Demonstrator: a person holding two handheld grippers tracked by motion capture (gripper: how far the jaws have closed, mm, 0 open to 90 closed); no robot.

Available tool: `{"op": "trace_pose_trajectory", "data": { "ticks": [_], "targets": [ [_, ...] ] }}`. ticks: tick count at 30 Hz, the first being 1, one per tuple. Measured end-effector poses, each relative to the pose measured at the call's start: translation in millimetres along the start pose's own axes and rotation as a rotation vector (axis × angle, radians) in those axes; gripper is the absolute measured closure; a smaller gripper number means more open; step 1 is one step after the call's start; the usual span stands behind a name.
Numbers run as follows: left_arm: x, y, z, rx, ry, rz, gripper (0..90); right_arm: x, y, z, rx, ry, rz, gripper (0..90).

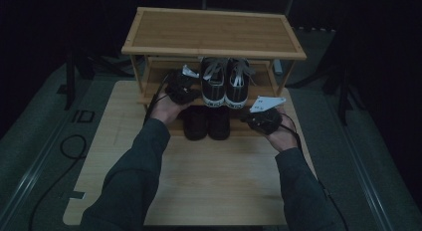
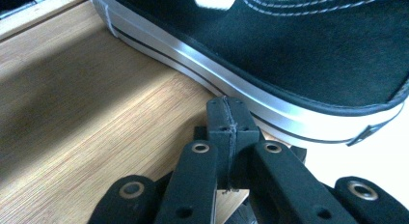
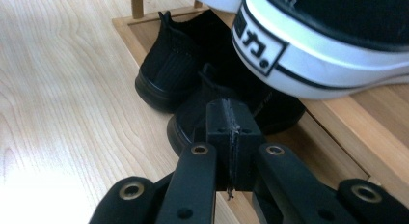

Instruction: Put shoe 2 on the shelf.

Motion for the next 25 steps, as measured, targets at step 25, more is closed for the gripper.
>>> {"op": "trace_pose_trajectory", "data": {
  "ticks": [25],
  "targets": [
    [25.9, -8.8, -1.0, -0.013, 0.001, -0.018, 90.0, 2.9, -38.5, -2.5, -0.057, -0.022, 0.064, 88.1]
  ]
}}
Point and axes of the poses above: each handheld gripper's, and its own axes: x roughly backward along the jaws, y roughly out of its top, z roughly to its left, the point moved 8 cm from there along -x, roughly forward along the jaws, and after that the axes turned 7 degrees about -z, right-handed, at the moved point
